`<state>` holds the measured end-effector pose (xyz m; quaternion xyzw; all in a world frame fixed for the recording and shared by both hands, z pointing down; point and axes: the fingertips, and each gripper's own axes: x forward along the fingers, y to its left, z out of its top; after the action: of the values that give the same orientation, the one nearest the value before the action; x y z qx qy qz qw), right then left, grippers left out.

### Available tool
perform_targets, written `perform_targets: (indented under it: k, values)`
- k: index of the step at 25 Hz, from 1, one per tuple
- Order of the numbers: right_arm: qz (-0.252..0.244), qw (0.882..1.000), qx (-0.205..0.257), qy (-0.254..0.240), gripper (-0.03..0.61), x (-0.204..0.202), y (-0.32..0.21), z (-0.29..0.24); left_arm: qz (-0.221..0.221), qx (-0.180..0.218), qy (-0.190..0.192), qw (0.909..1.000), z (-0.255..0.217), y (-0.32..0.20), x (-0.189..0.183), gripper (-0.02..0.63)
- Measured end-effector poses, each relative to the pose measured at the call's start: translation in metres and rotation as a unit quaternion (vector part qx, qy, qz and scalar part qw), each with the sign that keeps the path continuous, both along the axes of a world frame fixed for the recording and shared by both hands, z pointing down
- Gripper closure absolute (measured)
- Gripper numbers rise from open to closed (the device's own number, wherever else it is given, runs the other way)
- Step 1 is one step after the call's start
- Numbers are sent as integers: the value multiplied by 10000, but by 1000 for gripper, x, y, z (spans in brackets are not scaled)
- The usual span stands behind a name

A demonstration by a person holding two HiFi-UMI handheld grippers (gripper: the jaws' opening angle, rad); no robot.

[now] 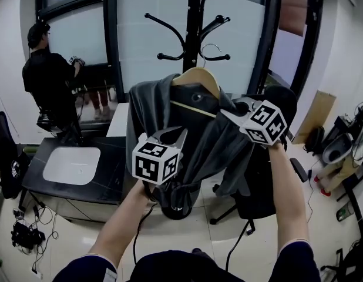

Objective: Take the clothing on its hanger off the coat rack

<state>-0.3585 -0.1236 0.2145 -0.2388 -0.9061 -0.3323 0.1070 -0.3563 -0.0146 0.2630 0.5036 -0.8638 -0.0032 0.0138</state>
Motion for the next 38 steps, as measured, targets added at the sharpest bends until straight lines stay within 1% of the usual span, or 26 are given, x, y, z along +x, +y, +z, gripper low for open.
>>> perform_targets:
  k: [4, 8, 12, 16, 21, 26, 31, 38]
  values:
    - [488, 9988, -90, -26, 557, 32, -16, 11, 562, -64, -18, 9984, 6, -24, 13, 601]
    - [1119, 9936, -163, -45, 555, 72, -41, 18, 1211, -86, -31, 9926, 10, -52, 37, 601]
    - [1675, 9856, -234, -2, 556, 108, -67, 25, 1734, -107, 8, 9848, 12, -80, 64, 601]
    - [2174, 9757, -280, 72, 555, 147, -90, 33, 2217, -128, 55, 9750, 18, -107, 96, 601]
    - [2534, 9669, -307, 75, 555, 202, -115, 33, 2707, -144, 43, 9626, 20, -149, 147, 601]
    - [2778, 9601, -296, 85, 555, 245, -144, 28, 2983, -120, 82, 9544, 21, -185, 187, 601]
    - [3057, 9517, -276, 115, 555, 306, -183, 26, 3157, -73, 111, 9488, 18, -223, 240, 601]
    - [3424, 9392, -214, 161, 555, 379, -229, 27, 3303, -30, 204, 9437, 24, -264, 301, 601]
